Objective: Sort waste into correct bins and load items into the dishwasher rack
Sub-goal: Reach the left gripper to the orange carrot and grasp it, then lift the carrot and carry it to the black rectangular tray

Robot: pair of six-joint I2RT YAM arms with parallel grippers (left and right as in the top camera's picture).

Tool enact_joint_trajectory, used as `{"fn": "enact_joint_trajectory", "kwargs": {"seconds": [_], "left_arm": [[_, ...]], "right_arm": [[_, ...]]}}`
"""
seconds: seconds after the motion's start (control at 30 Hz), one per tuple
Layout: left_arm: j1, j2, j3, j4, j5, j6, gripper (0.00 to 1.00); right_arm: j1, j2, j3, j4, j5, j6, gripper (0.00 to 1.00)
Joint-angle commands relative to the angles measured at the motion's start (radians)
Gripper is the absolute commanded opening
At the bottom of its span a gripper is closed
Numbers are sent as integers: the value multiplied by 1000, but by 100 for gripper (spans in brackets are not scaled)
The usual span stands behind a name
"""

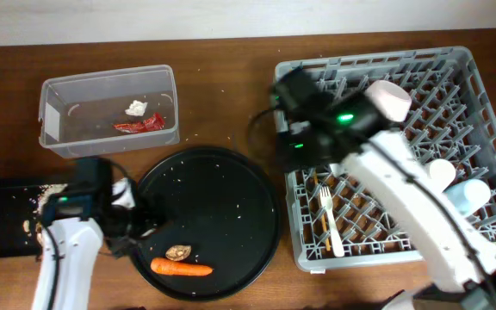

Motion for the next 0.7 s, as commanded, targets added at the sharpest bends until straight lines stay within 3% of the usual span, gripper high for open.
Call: {"fn": "enact_joint_trajectory", "kwargs": {"seconds": [0.0, 0.13, 0.23, 0.43, 0.53, 0.6, 0.63, 0.67], "left_arm": [[-156, -11, -15, -3, -2, -246, 99], [-320, -11, -109, 50, -39, -491, 99], [-407, -11, -224, 161, -39, -634, 99], [-418, -11, -351, 251, -61, -732, 99], [-417, -11, -383, 330, -201, -749, 98], [-417, -11, -383, 363, -291, -749, 91], [-417, -11, -383, 395, -299, -746, 84], [-417, -11, -383, 428, -309, -737, 70]], "right_arm": [[-139, -58, 14, -66, -3, 12, 55], [-249, -57, 11, -105, -4, 12, 54], [-251, -57, 10, -104, -6, 11, 54], [-251, -57, 10, -103, -2, 8, 54], [-251, -57, 10, -105, -2, 8, 54], [-251, -57, 10, -111, -2, 8, 55], [-251, -57, 10, -111, -2, 8, 55], [-251, -57, 10, -111, -2, 8, 54]]}}
